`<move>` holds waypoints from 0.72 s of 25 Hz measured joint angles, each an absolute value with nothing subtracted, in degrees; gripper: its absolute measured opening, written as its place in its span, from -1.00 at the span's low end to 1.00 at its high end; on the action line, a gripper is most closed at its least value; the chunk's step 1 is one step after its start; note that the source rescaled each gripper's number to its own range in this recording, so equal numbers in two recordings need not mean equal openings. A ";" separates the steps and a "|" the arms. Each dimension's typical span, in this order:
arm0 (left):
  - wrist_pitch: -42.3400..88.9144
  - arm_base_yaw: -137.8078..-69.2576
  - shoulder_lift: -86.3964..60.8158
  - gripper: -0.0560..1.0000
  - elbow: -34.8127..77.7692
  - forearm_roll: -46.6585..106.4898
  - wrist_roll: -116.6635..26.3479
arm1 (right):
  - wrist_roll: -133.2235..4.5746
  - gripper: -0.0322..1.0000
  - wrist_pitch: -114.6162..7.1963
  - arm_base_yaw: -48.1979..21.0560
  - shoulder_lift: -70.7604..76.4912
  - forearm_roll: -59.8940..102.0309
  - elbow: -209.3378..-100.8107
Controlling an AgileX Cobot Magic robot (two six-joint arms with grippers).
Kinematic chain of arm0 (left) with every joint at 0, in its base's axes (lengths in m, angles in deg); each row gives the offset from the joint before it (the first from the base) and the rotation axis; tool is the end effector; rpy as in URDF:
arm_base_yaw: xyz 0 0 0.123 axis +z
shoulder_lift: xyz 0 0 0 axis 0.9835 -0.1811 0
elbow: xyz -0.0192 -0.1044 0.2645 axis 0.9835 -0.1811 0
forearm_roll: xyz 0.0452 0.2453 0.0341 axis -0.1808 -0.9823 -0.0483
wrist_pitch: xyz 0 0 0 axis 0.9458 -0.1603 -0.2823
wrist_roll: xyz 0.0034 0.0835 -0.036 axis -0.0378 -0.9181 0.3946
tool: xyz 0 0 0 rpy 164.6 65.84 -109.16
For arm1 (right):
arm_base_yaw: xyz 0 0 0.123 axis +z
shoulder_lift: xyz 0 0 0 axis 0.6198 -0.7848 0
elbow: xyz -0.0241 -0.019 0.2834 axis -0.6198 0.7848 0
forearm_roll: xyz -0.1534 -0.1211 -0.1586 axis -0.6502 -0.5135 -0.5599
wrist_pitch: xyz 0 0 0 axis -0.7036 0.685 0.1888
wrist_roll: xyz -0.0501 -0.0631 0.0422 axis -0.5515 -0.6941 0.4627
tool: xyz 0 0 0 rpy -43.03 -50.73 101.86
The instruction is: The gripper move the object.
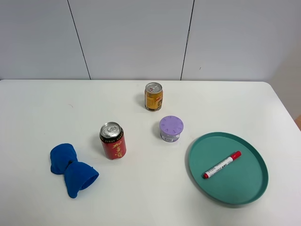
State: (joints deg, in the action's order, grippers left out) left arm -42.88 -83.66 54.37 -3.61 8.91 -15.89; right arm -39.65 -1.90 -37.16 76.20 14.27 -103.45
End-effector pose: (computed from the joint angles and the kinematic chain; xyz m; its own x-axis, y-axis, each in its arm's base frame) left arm -0.0579 0.0153 0.3800 -0.2847 0.1479 -0.9471 -0.0102 0.9875 0.1573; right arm -0.0054 0.0015 0.2764 -0.4591 0.0317 -0.8878 -0.0160 0.9989 0.0439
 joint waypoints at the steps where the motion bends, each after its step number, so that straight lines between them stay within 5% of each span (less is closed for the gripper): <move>1: -42.93 -83.66 56.08 1.00 -5.76 9.06 -15.48 | -39.65 1.00 -1.90 -37.16 76.20 14.27 -103.45; 18: -33.41 -83.66 60.69 1.00 -28.66 15.02 -9.41 | -39.65 1.00 -1.90 -37.16 76.20 14.27 -103.45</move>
State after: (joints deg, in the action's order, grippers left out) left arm -33.41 -83.66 60.69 -28.66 15.02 -9.41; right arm -39.65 -1.90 -37.16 76.20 14.27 -103.45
